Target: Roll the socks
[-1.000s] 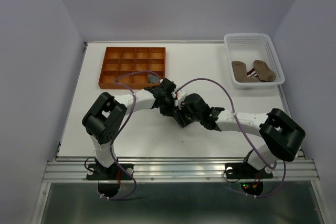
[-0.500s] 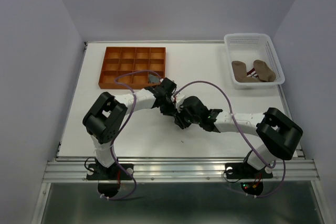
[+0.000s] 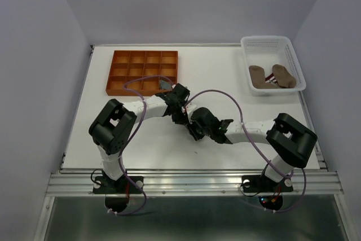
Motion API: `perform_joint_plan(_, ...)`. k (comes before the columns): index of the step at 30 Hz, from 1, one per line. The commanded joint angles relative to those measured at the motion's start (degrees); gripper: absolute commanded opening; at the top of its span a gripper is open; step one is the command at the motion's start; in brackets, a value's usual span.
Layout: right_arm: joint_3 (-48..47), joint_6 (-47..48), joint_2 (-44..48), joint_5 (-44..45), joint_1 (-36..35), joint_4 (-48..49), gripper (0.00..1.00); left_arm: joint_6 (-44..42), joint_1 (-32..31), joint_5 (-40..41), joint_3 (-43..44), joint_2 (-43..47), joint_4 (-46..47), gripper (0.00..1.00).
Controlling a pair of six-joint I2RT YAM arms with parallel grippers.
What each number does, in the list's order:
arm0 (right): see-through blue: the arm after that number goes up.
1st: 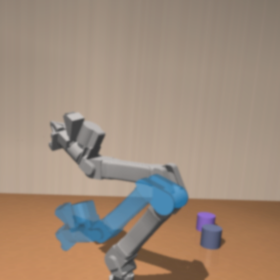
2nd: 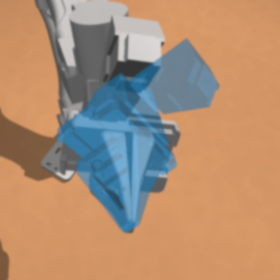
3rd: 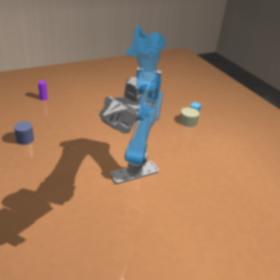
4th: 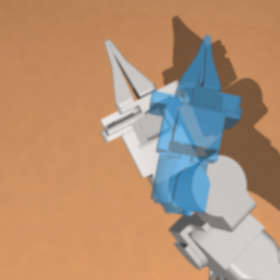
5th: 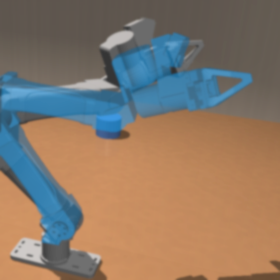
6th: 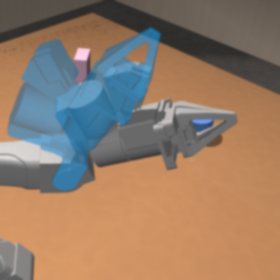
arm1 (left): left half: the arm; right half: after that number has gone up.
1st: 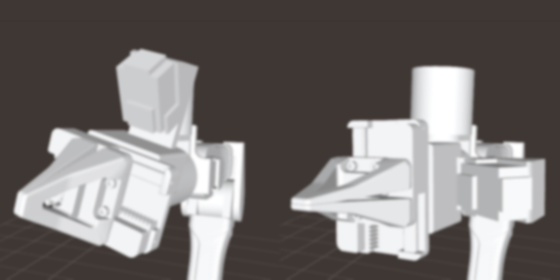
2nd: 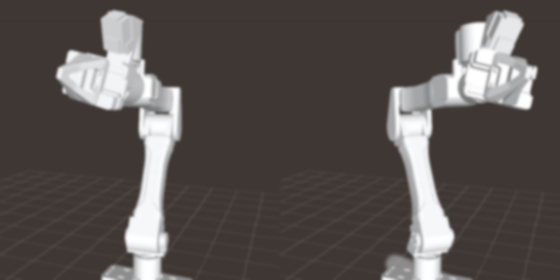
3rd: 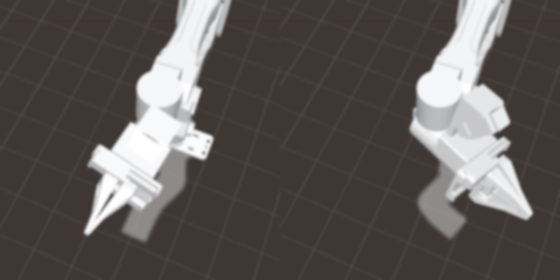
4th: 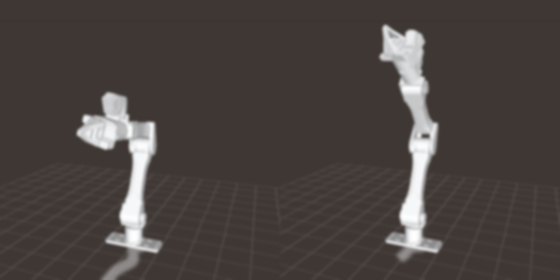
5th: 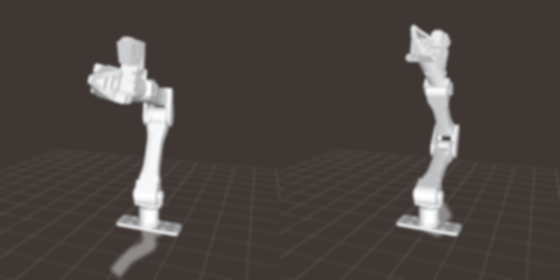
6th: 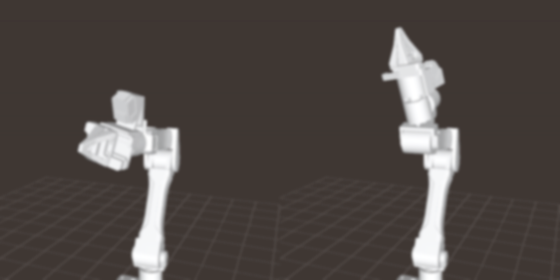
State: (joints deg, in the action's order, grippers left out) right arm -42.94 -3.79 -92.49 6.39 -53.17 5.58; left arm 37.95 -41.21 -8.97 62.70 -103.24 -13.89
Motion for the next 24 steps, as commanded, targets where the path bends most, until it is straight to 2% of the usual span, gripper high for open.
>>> perform_joint_plan(1,-1.62,1.86,-2.34,6.17,-2.47,-1.01,0.4,-1.3,-0.45,-0.08,2.87,1.11,-1.49,0.3)
perform_joint_plan(2,-1.97,1.86,-2.87,8.87,-3.42,-1.19,0.32,-1.39,-0.45,-0.17,2.96,1.29,-1.66,0.3)
perform_joint_plan(5,-2.32,1.25,-3.75,12.85,-4.75,-1.37,0.17,-1.39,-0.27,0.01,3.22,1.81,-2.11,0.31)
perform_joint_plan(6,-2.41,0.9,-4.1,13.2,-4.75,-1.37,0.05,-1.31,-0.01,-0.08,3.22,2.25,-2.37,0.35)
perform_joint_plan(8,-2.41,-0.95,-4.1,13.82,-4.75,-1.37,0.01,-1.3,0.34,0.27,3.31,3.56,-2.37,0.4)
perform_joint_plan(13,-2.33,-5.43,-2.88,10.93,-4.75,-1.1,0.01,-1.57,2.89,1.06,2.87,6.38,-2.9,0.46)
perform_joint_plan(20,-3.12,-12.11,-1.56,-0.15,-2.73,0.3,0.01,-1.66,4.91,0.89,0.77,9.2,-2.46,0.47)
perform_joint_plan(24,-2.41,-14.22,0.2,-8.39,1.65,2.41,0.01,-1.57,5.88,0.62,-0.47,10.51,-2.11,0.47)
